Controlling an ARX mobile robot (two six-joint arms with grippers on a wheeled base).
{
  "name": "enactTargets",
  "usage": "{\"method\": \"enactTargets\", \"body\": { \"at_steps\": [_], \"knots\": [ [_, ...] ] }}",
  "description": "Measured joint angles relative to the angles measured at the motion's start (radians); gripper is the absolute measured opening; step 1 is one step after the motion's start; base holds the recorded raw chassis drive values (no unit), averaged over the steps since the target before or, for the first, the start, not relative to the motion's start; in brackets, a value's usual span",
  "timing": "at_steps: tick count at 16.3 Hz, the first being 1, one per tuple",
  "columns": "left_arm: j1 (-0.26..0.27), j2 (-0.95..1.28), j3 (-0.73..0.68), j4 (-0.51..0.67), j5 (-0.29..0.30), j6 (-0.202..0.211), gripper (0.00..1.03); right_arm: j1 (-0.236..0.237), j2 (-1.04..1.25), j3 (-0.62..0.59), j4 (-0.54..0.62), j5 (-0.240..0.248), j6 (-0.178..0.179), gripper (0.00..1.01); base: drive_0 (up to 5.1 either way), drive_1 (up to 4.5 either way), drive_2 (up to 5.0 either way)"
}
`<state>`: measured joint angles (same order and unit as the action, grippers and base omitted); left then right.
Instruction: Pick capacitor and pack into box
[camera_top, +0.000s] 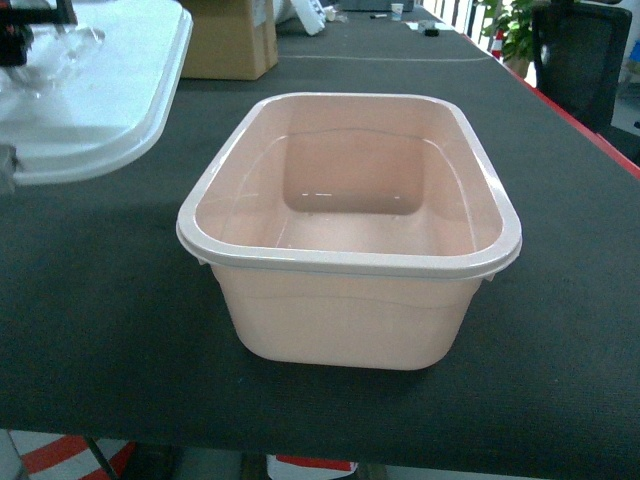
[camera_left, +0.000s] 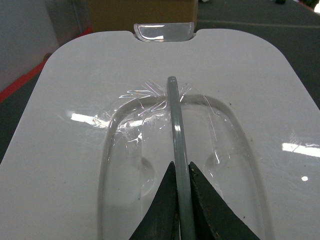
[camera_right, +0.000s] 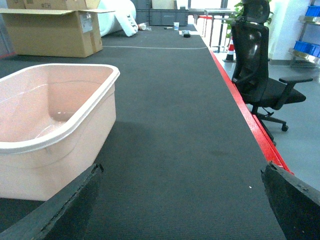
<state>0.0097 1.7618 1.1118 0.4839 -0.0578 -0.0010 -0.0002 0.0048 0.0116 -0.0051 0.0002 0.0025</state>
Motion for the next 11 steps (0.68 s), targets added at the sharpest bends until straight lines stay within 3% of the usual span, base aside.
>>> {"method": "enactTargets", "body": {
  "at_steps": [3, 6, 7, 8, 11],
  "knots": [
    [-0.183, -0.103, 0.004, -0.062, -0.094, -0.051, 0.02, 0.0, 0.0, 0.0, 0.0, 0.0, 0.0, 0.98, 0.0, 0.0, 0.0],
    [-0.354, -0.111, 0.029, -0.119, -0.197, -0.059, 0.02, 0.0, 0.0, 0.0, 0.0, 0.0, 0.0, 0.98, 0.0, 0.0, 0.0],
    [-0.422, -0.108, 0.033, -0.131, -0.249, -0.06, 0.02, 0.0, 0.0, 0.0, 0.0, 0.0, 0.0, 0.98, 0.0, 0.0, 0.0],
    [-0.518, -0.077, 0.064, -0.152, -0.336, -0.06, 0.02, 0.0, 0.0, 0.0, 0.0, 0.0, 0.0, 0.98, 0.0, 0.0, 0.0],
    [-0.636, 0.022, 0.139, -0.197, -0.445, -0.069, 0.02, 0.0, 0.0, 0.0, 0.0, 0.0, 0.0, 0.98, 0.0, 0.0, 0.0]
  ]
}}
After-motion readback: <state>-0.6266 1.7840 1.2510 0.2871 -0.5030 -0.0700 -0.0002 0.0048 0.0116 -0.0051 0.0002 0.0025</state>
